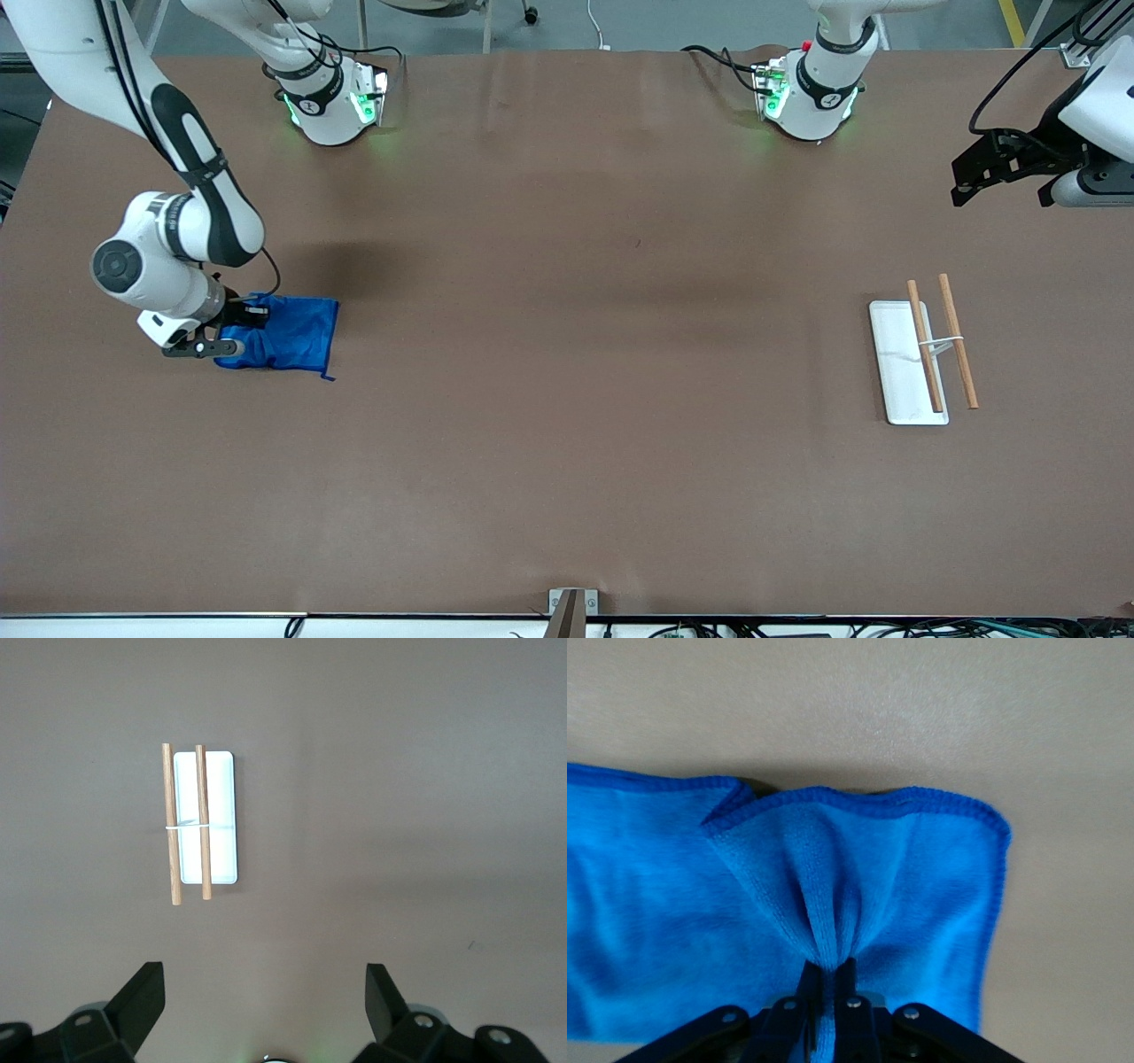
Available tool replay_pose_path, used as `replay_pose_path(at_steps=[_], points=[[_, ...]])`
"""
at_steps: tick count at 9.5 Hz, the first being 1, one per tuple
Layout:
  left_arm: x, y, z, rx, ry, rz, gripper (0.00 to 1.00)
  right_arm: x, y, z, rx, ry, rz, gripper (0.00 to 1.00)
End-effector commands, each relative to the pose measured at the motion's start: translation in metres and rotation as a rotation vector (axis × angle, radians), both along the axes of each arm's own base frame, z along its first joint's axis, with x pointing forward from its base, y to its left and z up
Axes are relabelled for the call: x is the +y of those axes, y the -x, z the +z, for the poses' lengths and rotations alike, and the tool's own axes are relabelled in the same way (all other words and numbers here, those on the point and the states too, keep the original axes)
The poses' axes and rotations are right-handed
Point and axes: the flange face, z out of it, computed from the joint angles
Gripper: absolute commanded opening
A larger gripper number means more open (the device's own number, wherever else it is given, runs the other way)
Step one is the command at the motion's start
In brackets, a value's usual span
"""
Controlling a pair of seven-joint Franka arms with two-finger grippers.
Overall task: Right arm passes towel to left arm to hang
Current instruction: 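Close the right gripper on the blue towel's edge, then lift the towel with the right gripper while the left gripper approaches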
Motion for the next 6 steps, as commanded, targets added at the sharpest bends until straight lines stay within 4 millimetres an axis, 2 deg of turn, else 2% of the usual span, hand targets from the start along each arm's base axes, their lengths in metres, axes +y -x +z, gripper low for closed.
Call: replay_pose_path(at_steps=[1,4,6], points=[[0.000,-0.005,-0.013,0.038,0.010,-0.015,1.00,0.010,-0.027,0.061,0.054,-0.013,0.014,0.00],[-0.001,-0.004,-0.013,0.040,0.014,-0.015,1.00,0.033,-0.057,0.131,0.101,-0.012,0.024,0.00],[-0.007,-0.004,-0.015,0.052,0.091,-0.015,1.00,0.074,-0.059,0.158,0.059,-0.093,0.037,0.00]])
